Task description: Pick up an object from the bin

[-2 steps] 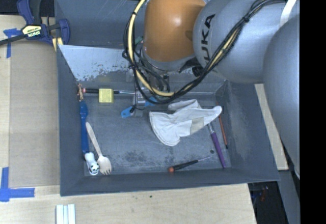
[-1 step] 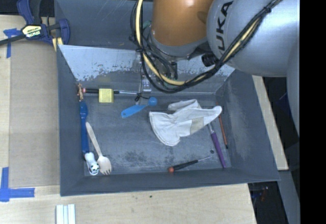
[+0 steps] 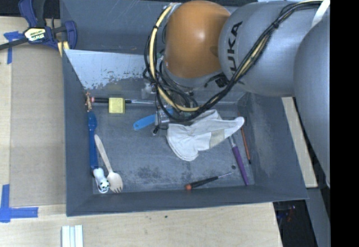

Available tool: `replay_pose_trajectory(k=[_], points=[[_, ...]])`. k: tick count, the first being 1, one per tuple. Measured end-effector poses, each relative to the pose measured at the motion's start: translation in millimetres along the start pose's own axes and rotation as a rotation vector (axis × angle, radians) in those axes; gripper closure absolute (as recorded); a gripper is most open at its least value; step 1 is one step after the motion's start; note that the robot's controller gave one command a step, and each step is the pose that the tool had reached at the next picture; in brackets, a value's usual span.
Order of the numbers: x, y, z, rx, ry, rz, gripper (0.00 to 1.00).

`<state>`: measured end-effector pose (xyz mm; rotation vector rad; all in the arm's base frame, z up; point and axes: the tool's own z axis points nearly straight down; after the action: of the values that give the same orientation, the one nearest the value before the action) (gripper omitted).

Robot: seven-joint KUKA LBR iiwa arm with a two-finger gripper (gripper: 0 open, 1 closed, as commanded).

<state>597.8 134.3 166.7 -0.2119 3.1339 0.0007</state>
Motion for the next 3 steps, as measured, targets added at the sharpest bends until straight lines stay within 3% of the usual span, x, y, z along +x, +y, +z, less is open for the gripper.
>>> replay_pose_trajectory(k=[1,2,3], points=[[-3.1,8,2,-0.001,-0.005,0.069,0.0],[-3.4,0,63,0.002,0.006,0.019,0.0],[-0.2,29,-80,-0.003,-0.017,0.1,1.0]])
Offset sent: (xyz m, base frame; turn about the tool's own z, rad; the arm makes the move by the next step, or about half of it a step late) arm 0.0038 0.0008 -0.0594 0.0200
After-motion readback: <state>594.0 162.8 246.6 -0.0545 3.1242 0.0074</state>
